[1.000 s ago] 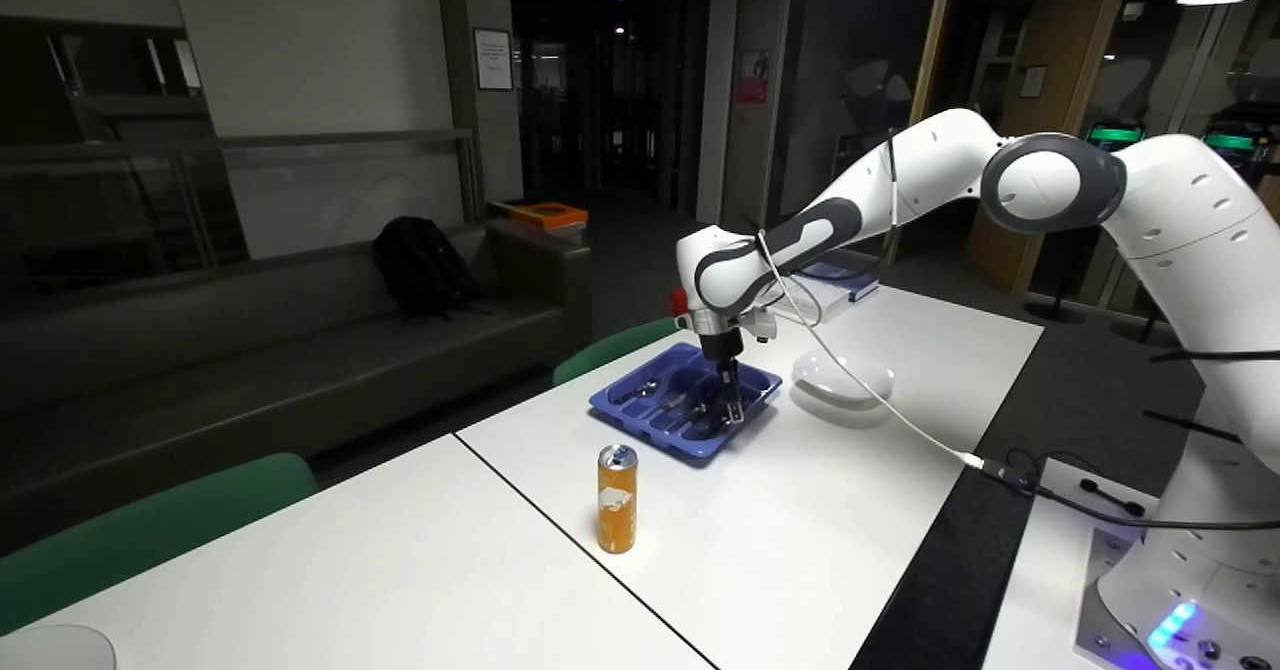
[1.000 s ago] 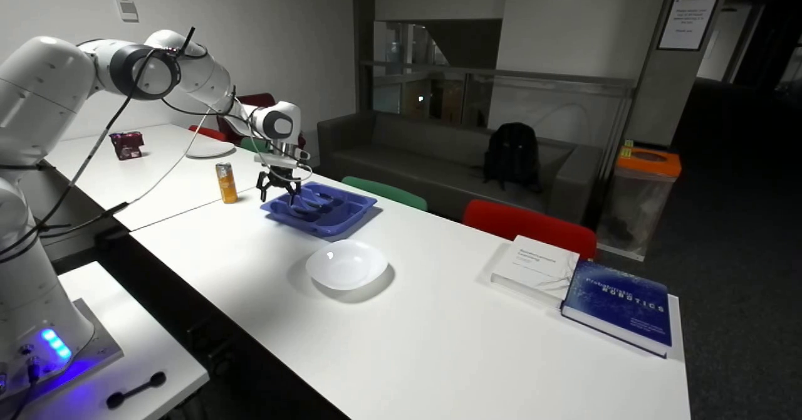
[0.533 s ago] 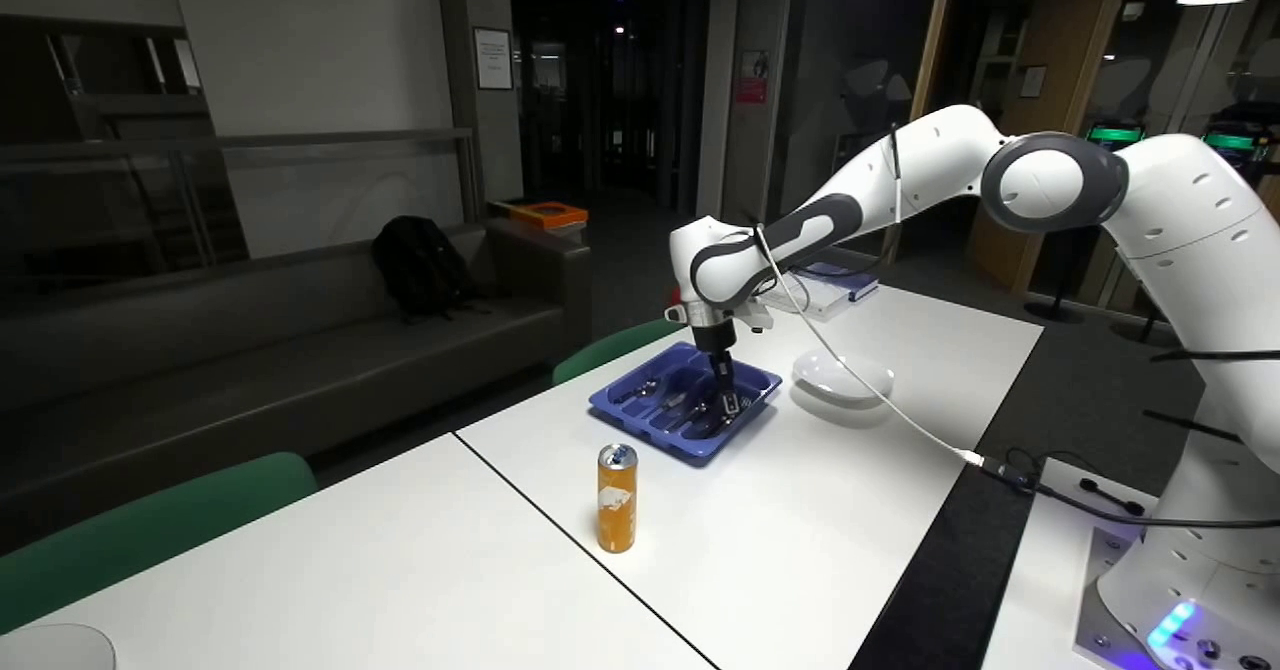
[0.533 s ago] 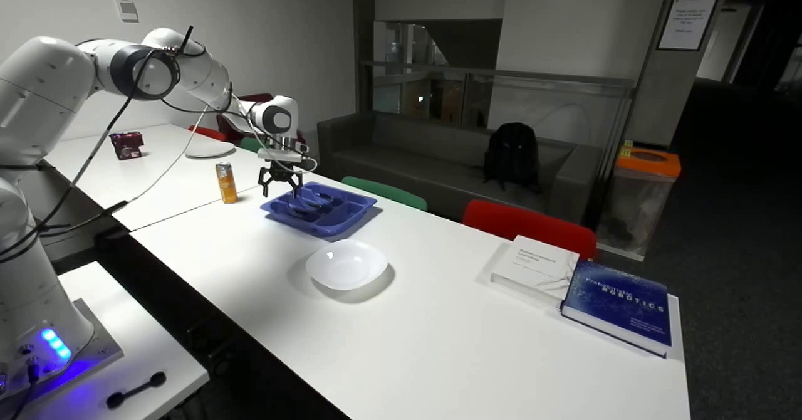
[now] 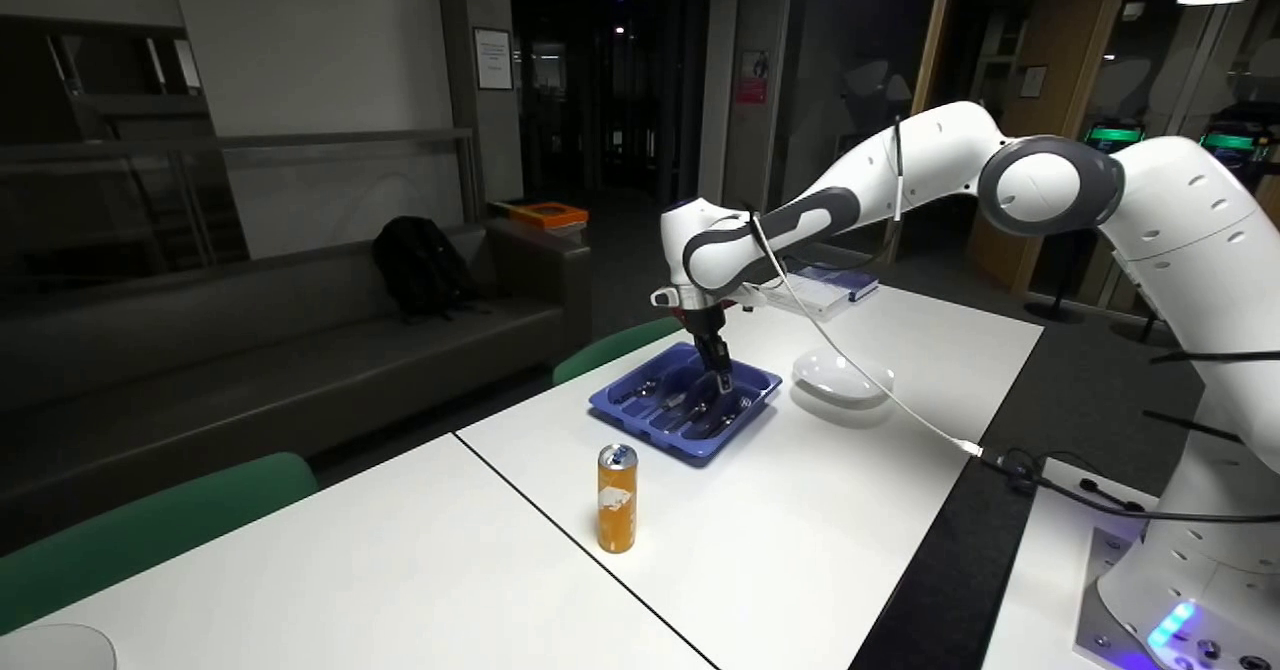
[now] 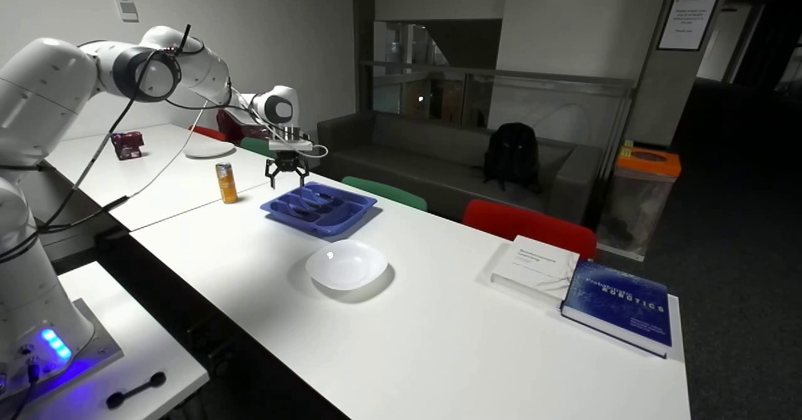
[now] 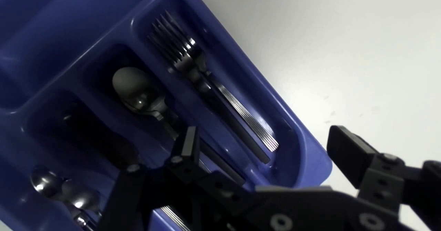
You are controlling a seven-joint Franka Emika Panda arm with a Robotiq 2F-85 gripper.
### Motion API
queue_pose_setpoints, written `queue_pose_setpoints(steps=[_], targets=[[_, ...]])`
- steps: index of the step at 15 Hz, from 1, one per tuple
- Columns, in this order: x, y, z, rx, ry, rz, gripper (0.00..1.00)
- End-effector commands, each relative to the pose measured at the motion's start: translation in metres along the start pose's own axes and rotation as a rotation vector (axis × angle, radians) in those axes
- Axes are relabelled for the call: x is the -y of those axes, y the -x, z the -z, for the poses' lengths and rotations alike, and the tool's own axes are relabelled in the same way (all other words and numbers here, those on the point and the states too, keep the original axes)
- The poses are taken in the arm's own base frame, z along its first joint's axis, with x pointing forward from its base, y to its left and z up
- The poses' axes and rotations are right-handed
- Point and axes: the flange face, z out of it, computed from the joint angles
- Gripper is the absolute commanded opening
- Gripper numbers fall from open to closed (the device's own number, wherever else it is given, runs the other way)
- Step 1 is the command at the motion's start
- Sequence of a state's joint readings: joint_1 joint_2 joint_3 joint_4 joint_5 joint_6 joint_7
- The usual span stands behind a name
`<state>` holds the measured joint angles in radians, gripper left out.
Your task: Move the white plate to the right, remove one silver spoon from the blue tray and place it behind the white plate
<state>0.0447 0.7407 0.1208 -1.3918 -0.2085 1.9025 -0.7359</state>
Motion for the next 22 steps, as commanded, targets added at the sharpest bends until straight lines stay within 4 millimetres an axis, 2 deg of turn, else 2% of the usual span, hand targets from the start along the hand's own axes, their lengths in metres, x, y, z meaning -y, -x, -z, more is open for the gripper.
queue_pose_setpoints(steps=[1,2,6,9,14,17,22], targets=[[-0.013,-0.001,0.007,0.022,-0.056,0.05,1.0],[-0.004,-0.001,0.001,0.017,-0.022,0.025,1.0],[-0.009,-0.002,0.0,0.027,-0.036,0.031,1.0],[-0.013,-0.007,-0.012,-0.004,0.008,0.089,1.0],[-0.02,-0.021,-0.031,-0.046,0.088,0.258,1.0],[-0.023,-0.021,-0.044,-0.027,0.072,0.415,1.0],[-0.025,-0.021,-0.055,-0.026,0.057,0.572,1.0]])
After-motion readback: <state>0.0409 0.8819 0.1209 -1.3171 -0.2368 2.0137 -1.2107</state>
